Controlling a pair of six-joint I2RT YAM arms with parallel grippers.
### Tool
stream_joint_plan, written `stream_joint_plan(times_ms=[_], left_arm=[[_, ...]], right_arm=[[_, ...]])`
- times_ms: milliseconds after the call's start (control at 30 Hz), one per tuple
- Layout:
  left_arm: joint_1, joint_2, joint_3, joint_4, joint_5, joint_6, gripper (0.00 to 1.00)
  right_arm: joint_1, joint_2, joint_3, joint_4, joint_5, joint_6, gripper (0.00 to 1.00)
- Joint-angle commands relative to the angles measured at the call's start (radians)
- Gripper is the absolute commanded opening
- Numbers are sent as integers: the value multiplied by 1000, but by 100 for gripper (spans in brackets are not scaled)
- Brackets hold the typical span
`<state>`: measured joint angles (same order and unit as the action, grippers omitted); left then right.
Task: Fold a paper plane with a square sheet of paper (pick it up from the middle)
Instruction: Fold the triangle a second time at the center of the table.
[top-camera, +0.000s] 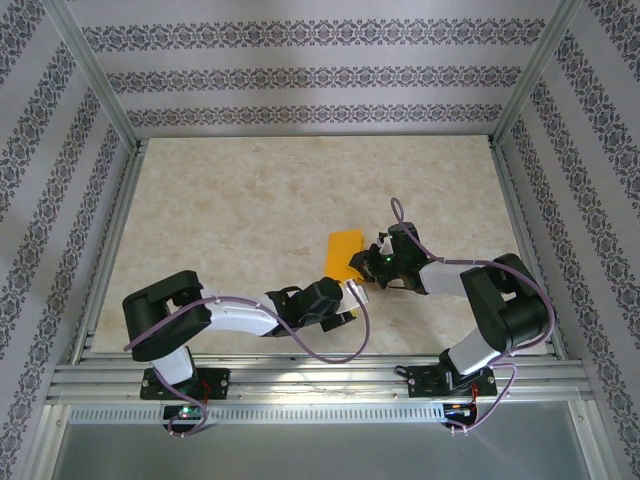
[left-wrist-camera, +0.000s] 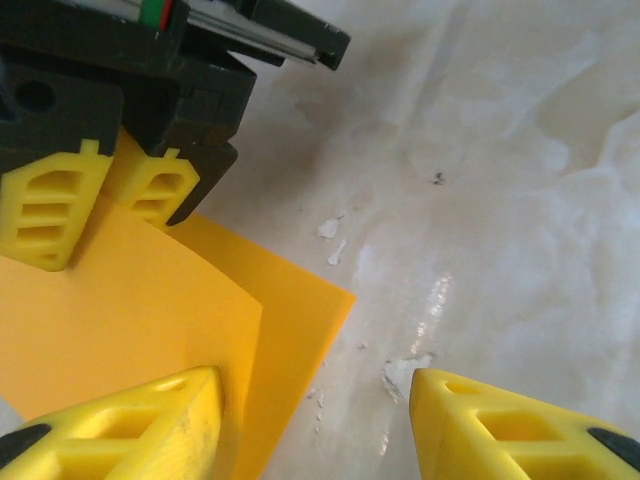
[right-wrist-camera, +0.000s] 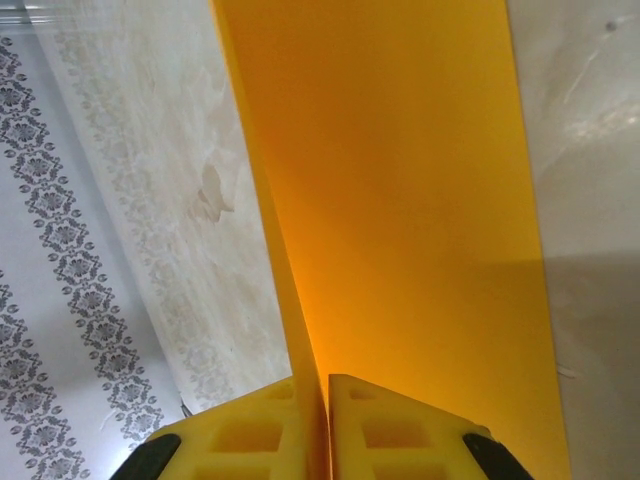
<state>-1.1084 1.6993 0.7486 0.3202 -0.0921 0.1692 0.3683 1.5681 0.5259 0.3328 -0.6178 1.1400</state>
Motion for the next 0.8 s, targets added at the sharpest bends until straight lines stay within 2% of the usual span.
stream_joint_plan(times_ms=[0, 200, 467, 767], left_arm=[[-16, 32, 58, -5, -112, -9, 51], [-19, 52, 69, 13, -131, -19, 49], [-18, 37, 61, -3, -148, -5, 32], [-19, 67, 104, -35, -159, 16, 37]], right_arm=[[-9, -4, 11, -11, -1, -26, 12], [-14, -9, 11, -14, -2, -26, 12], [-23, -27, 13, -37, -5, -36, 13], [-29, -43, 5, -42, -8, -40, 13]])
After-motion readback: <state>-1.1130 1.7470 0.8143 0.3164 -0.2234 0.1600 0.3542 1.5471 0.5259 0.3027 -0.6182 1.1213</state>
